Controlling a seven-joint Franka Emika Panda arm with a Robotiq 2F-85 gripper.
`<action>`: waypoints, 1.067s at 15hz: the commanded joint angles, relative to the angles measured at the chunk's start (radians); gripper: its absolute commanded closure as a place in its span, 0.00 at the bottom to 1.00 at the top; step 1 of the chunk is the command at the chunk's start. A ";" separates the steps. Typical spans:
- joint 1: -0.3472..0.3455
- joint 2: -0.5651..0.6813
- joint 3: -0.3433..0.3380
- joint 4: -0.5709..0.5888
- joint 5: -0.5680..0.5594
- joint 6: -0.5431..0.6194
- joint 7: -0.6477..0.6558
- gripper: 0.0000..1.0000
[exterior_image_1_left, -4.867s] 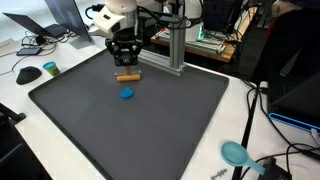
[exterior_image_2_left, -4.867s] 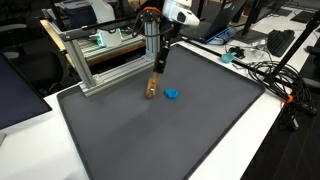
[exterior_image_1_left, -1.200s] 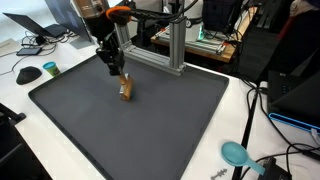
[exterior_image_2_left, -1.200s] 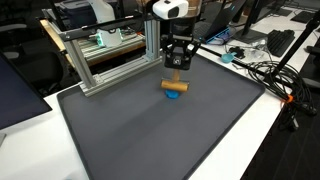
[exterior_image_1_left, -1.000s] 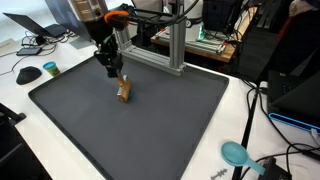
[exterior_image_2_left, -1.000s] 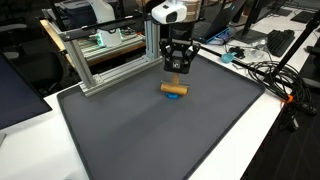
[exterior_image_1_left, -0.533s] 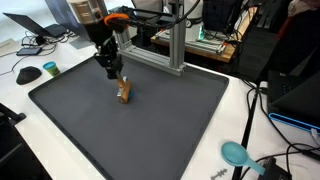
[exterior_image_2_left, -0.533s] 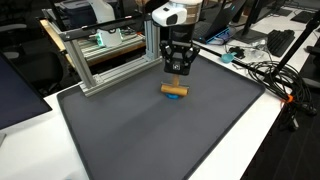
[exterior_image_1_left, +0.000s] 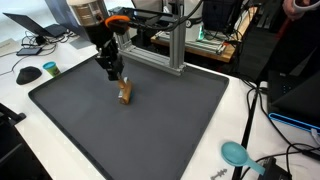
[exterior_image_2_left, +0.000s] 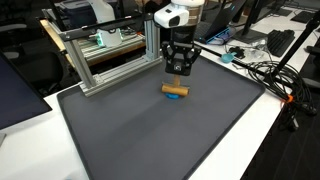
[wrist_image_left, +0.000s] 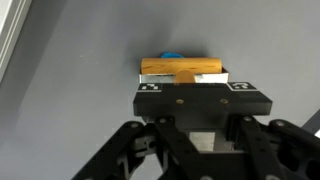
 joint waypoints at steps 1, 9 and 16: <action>-0.009 0.092 0.004 0.034 0.023 0.034 -0.023 0.78; -0.032 0.129 0.032 0.045 0.094 0.019 -0.108 0.78; -0.056 0.136 0.036 0.049 0.163 -0.011 -0.189 0.78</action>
